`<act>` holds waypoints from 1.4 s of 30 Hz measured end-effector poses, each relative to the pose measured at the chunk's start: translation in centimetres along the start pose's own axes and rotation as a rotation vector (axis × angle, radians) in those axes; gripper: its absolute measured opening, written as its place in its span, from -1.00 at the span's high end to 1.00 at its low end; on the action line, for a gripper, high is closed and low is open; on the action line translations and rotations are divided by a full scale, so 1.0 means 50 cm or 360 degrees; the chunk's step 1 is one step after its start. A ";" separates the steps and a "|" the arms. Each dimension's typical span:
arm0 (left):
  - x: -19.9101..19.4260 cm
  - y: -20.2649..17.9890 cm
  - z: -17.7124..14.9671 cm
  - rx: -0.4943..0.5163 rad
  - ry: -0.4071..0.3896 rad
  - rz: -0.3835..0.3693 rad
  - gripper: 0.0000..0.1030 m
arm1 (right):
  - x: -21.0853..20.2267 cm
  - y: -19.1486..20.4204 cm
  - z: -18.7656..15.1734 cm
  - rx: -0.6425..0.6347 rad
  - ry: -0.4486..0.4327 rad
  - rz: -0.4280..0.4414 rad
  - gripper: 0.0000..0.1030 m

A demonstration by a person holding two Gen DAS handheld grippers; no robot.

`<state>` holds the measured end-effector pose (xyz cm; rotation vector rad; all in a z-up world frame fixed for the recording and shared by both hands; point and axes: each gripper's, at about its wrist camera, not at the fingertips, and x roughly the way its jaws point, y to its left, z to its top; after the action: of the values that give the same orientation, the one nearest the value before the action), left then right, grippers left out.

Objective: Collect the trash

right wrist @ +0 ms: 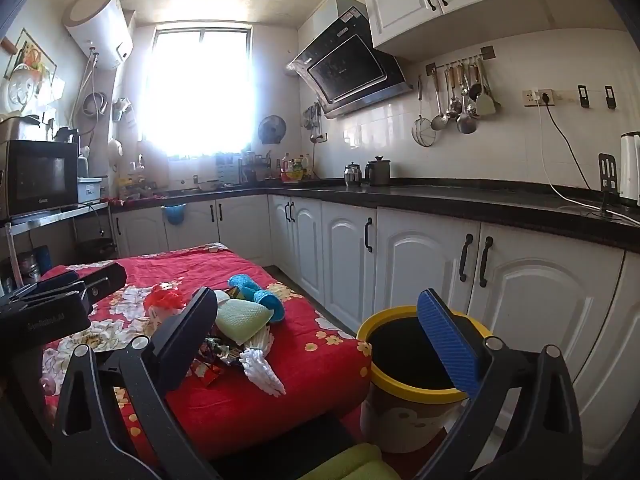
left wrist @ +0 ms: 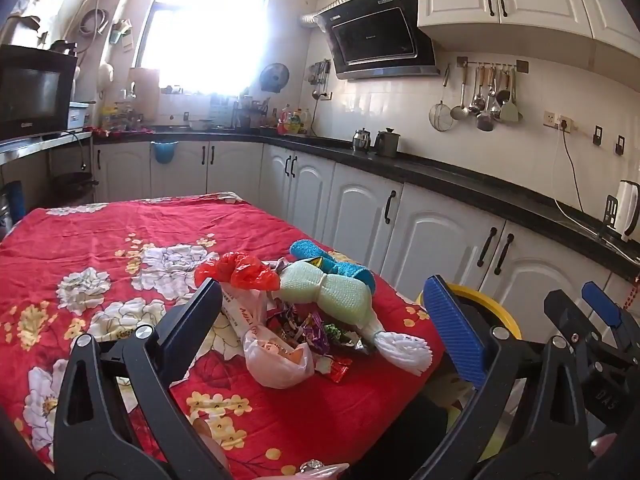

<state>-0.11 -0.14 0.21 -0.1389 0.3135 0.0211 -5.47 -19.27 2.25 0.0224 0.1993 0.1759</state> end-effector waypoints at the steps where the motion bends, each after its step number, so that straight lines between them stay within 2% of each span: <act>1: 0.000 -0.001 0.000 0.0002 0.0001 0.0002 -0.80 | -0.001 -0.001 0.001 0.0001 0.0001 0.0000 -0.89; 32: -0.013 -0.004 0.003 -0.0001 -0.0009 -0.0003 -0.80 | -0.003 -0.002 0.004 0.0002 -0.0001 -0.0005 -0.89; 42: -0.009 0.002 0.001 -0.0009 -0.0003 0.0002 -0.80 | 0.001 0.009 0.002 -0.0033 0.0012 0.0030 -0.89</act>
<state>-0.54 -0.05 0.37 -0.1441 0.3116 0.0236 -5.46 -18.81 2.36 0.0027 0.2050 0.1969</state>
